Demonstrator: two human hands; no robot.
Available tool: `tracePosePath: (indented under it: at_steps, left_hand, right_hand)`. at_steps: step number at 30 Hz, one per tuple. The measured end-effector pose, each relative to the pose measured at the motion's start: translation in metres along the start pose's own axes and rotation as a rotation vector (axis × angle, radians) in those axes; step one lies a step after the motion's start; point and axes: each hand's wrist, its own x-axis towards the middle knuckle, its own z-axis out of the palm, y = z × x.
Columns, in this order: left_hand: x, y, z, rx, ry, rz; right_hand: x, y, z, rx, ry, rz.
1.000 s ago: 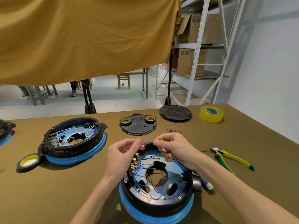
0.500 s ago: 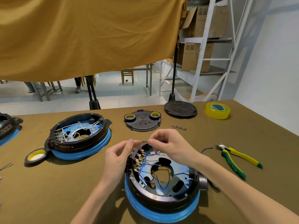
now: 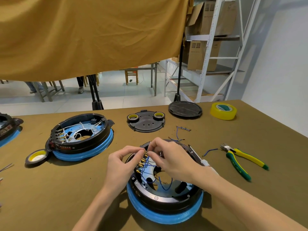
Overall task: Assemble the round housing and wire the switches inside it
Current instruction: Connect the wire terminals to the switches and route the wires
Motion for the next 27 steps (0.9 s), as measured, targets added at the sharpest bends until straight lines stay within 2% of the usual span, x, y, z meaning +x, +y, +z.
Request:
tracePosePath:
  at_steps: [2, 9, 15, 22, 27]
  left_hand:
    - [0.001, 0.001, 0.000, 0.013, -0.004, 0.010]
    - [0.004, 0.002, -0.009, 0.111, -0.120, 0.056]
    - [0.005, 0.004, -0.014, 0.180, -0.186, 0.091]
    - [0.007, 0.002, -0.024, 0.372, -0.313, 0.084]
    - [0.010, 0.002, -0.028, 0.415, -0.343, 0.065]
  right_hand:
    - [0.004, 0.000, -0.001, 0.087, -0.044, 0.058]
    - [0.023, 0.003, -0.026, 0.526, -0.455, 0.299]
    - [0.025, 0.006, -0.028, 0.661, -0.598, 0.428]
    - [0.023, 0.013, -0.033, 0.624, -0.748, 0.473]
    - [0.022, 0.016, -0.036, 0.437, -0.673, 0.370]
